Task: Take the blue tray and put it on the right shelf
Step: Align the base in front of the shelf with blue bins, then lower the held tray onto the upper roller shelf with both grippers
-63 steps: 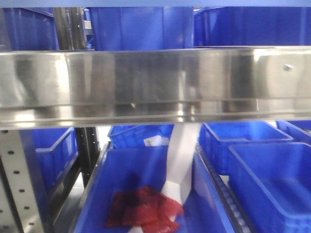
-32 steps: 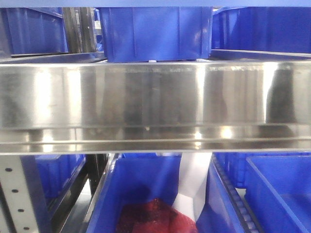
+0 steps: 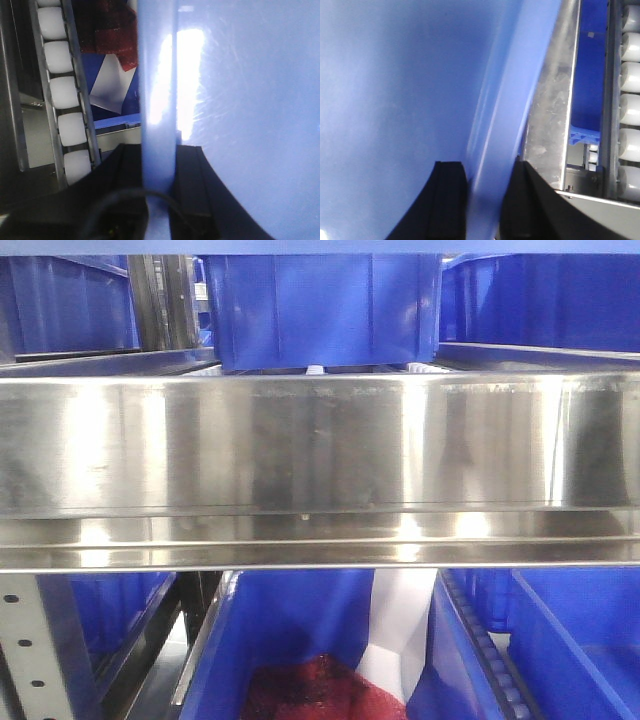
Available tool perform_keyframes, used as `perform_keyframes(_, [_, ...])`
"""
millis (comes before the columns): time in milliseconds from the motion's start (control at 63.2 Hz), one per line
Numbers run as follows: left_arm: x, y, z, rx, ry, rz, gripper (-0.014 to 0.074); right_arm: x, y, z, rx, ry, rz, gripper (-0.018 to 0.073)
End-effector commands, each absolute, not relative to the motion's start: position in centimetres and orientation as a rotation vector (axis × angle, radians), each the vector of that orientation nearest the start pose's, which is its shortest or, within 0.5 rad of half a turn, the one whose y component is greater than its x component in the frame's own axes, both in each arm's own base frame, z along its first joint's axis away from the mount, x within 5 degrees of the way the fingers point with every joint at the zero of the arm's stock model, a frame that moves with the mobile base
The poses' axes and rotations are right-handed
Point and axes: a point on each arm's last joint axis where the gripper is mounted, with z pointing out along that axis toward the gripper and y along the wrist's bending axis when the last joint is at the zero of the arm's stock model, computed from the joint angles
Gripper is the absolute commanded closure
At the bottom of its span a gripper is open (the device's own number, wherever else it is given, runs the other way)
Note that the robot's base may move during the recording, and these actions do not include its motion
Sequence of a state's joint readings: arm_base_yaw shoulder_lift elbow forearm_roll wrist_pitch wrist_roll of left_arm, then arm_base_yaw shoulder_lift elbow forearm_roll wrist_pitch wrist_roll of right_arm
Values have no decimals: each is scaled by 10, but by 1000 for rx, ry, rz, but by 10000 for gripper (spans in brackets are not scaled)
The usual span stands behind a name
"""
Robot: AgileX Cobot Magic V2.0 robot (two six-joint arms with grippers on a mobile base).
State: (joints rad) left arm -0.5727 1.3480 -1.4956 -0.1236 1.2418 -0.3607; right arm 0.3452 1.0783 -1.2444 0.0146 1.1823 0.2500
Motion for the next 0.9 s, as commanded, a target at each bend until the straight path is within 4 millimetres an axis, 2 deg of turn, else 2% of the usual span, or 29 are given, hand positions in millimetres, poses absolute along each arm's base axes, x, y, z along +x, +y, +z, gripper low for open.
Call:
perform_keyframes(0, [201,-139,423,297,2658,-442,644,178,60,414,-151,2430,204,503])
perform_keyframes(728, [202,-140,423,296,2650,-449,644,178,60,414,-151,2430,204,503])
perform_keyframes(886, [205,-141,425,313,2603,-455,644,180,61,414,-150,2420,208,503])
